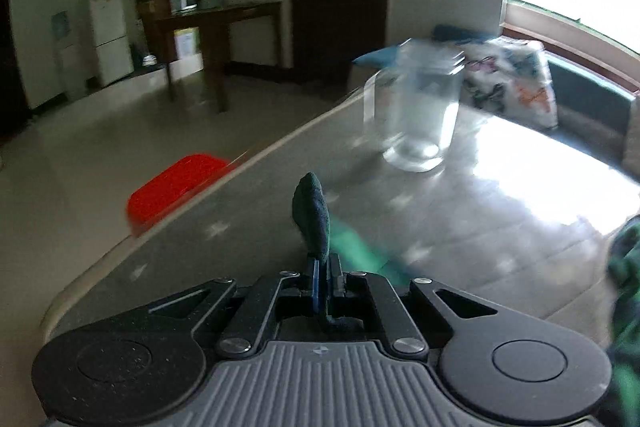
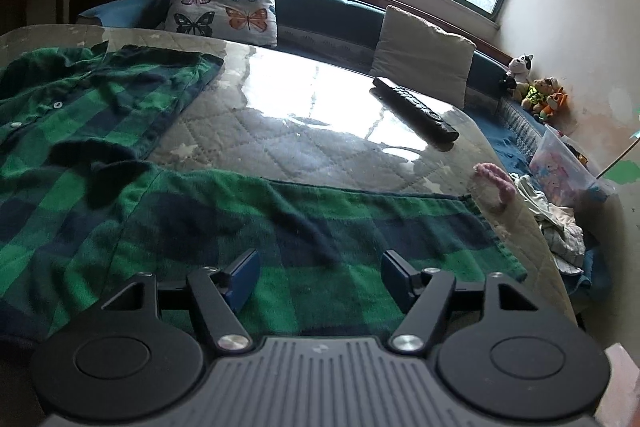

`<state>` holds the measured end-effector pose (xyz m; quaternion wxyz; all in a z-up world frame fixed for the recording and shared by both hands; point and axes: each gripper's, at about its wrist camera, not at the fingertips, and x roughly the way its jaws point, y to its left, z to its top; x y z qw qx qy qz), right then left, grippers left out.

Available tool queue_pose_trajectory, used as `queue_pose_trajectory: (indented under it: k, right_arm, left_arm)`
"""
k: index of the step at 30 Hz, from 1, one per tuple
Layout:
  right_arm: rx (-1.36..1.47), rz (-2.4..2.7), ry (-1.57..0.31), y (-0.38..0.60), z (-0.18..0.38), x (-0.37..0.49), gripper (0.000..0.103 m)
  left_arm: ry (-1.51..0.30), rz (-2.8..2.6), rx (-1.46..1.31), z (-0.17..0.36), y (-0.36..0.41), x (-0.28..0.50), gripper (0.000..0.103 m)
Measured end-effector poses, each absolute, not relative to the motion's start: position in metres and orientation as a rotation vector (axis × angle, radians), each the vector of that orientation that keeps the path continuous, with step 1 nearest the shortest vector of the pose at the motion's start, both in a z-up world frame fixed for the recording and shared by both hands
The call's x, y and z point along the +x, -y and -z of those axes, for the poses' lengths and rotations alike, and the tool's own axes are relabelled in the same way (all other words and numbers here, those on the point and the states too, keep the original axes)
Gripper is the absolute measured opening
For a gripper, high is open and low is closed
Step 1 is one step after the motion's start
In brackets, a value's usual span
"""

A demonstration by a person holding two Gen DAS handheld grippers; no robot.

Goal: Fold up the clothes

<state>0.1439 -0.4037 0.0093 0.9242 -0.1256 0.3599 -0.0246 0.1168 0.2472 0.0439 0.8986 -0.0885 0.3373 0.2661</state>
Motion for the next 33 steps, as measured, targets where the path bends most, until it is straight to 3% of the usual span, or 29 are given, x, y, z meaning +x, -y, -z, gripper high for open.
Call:
queue_pose_trajectory:
  k: [12,26,30,32,33]
  right_arm:
    - [-0.310,-0.220,-0.665,0.331,-0.024,0.111,0.069]
    - [-0.384,-0.411,-0.793,0.314,-0.015,0.098,0.068]
    - [-0.378,-0.442,-0.837,0.321,-0.020,0.106,0.068]
    - [-0.365,-0.459,-0.830,0.322,-0.027,0.111,0.068]
    - [-0.355,-0.465,-0.824,0.322,-0.031,0.113,0.068]
  left_arm:
    - [-0.657,-0.609,-0.162,-0.051,-0.262,0.120,0.003]
    - [-0.737,-0.634,-0.160,-0.027,-0.279,0.111,0.004]
    - [-0.767,-0.629,-0.148,-0.023,-0.279,0.110,0.012]
    - [-0.758,-0.627,-0.130,-0.028,-0.278,0.108,0.025]
    - [-0.746,-0.626,-0.120,-0.032,-0.276,0.107,0.039]
